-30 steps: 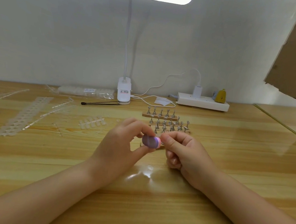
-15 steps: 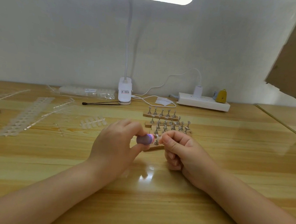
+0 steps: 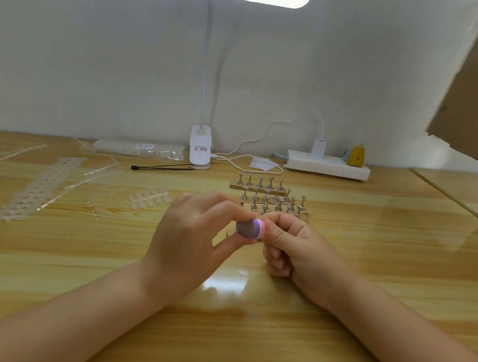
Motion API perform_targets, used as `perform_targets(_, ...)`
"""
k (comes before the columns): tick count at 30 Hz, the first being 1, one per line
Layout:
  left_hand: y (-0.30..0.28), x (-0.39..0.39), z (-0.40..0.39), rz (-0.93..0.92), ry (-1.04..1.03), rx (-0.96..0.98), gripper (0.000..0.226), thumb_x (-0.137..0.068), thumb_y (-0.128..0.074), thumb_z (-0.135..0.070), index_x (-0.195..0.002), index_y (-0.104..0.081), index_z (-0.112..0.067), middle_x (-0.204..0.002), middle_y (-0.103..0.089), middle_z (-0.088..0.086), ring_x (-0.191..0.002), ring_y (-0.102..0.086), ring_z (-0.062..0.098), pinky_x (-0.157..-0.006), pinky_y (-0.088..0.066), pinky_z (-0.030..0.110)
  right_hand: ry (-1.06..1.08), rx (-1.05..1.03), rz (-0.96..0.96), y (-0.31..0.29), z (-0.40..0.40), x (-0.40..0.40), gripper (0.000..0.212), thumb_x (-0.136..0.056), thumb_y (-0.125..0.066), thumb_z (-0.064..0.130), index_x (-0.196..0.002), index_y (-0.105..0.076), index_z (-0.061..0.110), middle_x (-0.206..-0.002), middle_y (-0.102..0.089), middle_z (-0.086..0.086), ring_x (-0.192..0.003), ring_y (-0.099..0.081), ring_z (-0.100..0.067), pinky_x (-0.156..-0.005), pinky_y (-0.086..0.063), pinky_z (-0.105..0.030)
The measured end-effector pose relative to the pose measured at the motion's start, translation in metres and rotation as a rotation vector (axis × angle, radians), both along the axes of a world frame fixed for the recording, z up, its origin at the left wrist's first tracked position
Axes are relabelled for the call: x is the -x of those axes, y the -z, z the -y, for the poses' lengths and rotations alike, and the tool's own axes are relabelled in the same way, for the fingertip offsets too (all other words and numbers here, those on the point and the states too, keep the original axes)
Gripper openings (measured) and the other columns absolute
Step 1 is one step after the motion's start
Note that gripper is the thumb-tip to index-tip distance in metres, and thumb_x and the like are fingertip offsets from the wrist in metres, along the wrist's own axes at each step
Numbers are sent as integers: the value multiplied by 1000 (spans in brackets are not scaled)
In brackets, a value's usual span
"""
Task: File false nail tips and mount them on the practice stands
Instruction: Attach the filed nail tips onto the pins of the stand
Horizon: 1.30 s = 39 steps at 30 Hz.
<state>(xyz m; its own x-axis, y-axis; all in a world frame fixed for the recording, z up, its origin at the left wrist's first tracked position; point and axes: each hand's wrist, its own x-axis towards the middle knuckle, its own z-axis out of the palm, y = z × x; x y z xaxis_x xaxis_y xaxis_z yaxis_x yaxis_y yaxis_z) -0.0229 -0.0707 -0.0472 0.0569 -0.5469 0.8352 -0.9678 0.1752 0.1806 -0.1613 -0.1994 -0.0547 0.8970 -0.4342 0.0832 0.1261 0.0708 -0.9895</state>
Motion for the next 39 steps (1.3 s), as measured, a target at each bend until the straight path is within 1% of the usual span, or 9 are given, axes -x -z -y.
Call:
perform_targets(4,4,-2,-1,-42,-192,-145,18,-74,-81,-30,-82,-68,-20,-81,-65,-12,-63,-47,6,-65,-42,32,-9,-77,24,-2,1,1,11,-83,-61,27,-78,-65,18,-54,-39,3,-46,-34,-9,-41,-29,-18)
perform_targets(9,-3,5,-1,-223,29,-98,24,-81,-64,-45,-104,-64,-39,-91,-64,-24,-66,-54,1,-74,-47,33,-11,-42,20,-2,0,1,11,-84,-61,30,-80,-65,20,-56,-40,2,-47,-35,-9,-41,-28,-18)
perform_targets(15,3,-3,-2,-141,-40,-200,21,-83,-71,-32,-104,-69,-30,-93,-67,-18,-66,-55,5,-74,-49,44,10,-85,45,-2,1,2,12,-84,-60,27,-76,-69,25,-55,-39,3,-46,-34,-8,-40,-25,-18)
perform_targets(18,-2,2,-1,-182,15,-94,27,-81,-68,-39,-105,-68,-26,-92,-65,-18,-62,-51,3,-72,-49,37,14,-71,39,-2,0,0,11,-82,-61,29,-75,-68,25,-54,-40,4,-46,-34,-8,-40,-26,-18)
perform_targets(23,1,0,-1,-146,-106,-248,21,-78,-73,-38,-95,-68,-26,-88,-60,-17,-66,-45,-7,-70,-36,27,23,-146,33,-4,1,2,10,-83,-60,26,-78,-64,19,-55,-39,2,-46,-34,-8,-39,-27,-18)
perform_targets(27,-2,4,-2,-108,-93,-85,22,-74,-78,-33,-92,-70,-22,-82,-53,-17,-64,-39,-5,-69,-37,28,23,-150,-8,-6,-1,1,11,-85,-58,24,-78,-61,15,-52,-38,3,-44,-34,-8,-38,-25,-17)
perform_targets(31,-3,8,-3,147,-109,-6,17,-82,-68,-37,-83,-72,-20,-73,-56,-8,-66,-52,8,-69,-38,31,-39,-106,-47,-7,-3,2,19,-87,-56,22,-69,-62,19,-55,-37,3,-48,-35,-9,-42,-24,-18)
perform_targets(35,-2,-1,-4,131,-194,25,12,-80,-71,-30,-83,-71,-18,-74,-59,-5,-66,-59,17,-67,-43,37,-64,-163,-44,-8,0,3,17,-87,-53,21,-73,-60,15,-56,-35,3,-48,-37,-9,-41,-27,-18)
perform_targets(39,-1,7,-2,151,-25,15,13,-87,-67,-36,-96,-60,-31,-77,-61,-9,-71,-58,11,-72,-41,35,-92,-125,-53,-6,0,2,15,-90,-59,21,-75,-60,18,-57,-37,3,-49,-39,-10,-42,-29,-18)
